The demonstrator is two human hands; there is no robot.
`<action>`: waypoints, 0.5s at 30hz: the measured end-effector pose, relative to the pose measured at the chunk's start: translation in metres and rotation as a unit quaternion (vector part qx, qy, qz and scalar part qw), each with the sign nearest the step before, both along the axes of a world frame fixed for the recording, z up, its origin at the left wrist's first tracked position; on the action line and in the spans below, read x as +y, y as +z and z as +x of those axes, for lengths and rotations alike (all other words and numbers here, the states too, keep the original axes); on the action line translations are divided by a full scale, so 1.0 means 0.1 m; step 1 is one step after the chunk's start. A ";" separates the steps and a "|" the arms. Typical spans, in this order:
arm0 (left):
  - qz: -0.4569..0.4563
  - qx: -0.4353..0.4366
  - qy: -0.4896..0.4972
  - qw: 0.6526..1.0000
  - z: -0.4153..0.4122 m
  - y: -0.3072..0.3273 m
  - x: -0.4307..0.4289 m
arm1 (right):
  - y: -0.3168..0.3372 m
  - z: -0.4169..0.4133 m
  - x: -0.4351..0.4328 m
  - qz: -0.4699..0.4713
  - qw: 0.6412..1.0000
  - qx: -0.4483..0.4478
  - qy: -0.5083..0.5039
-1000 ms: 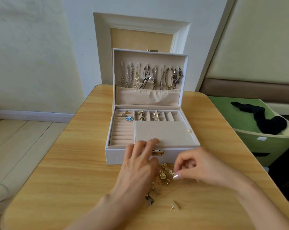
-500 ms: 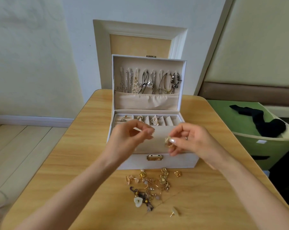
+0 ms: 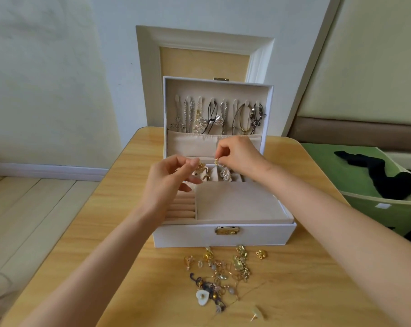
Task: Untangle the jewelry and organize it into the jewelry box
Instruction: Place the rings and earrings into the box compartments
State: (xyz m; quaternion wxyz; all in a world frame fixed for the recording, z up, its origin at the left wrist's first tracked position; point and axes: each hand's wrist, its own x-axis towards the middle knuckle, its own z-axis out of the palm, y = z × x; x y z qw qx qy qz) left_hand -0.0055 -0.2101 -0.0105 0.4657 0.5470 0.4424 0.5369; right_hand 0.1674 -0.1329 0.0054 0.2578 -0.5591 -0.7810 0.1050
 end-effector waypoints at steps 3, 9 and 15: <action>0.009 -0.004 0.005 1.000 -0.06 -0.02 -0.02 | 0.00 -0.06 -0.01 0.004 0.999 -0.029 0.022; 0.015 0.000 -0.001 1.000 -0.07 -0.04 -0.03 | 0.02 -0.07 -0.02 -0.002 0.998 -0.049 0.027; 0.017 0.012 -0.007 1.000 -0.08 -0.05 -0.01 | -0.10 -0.07 -0.02 0.059 0.996 -0.068 0.027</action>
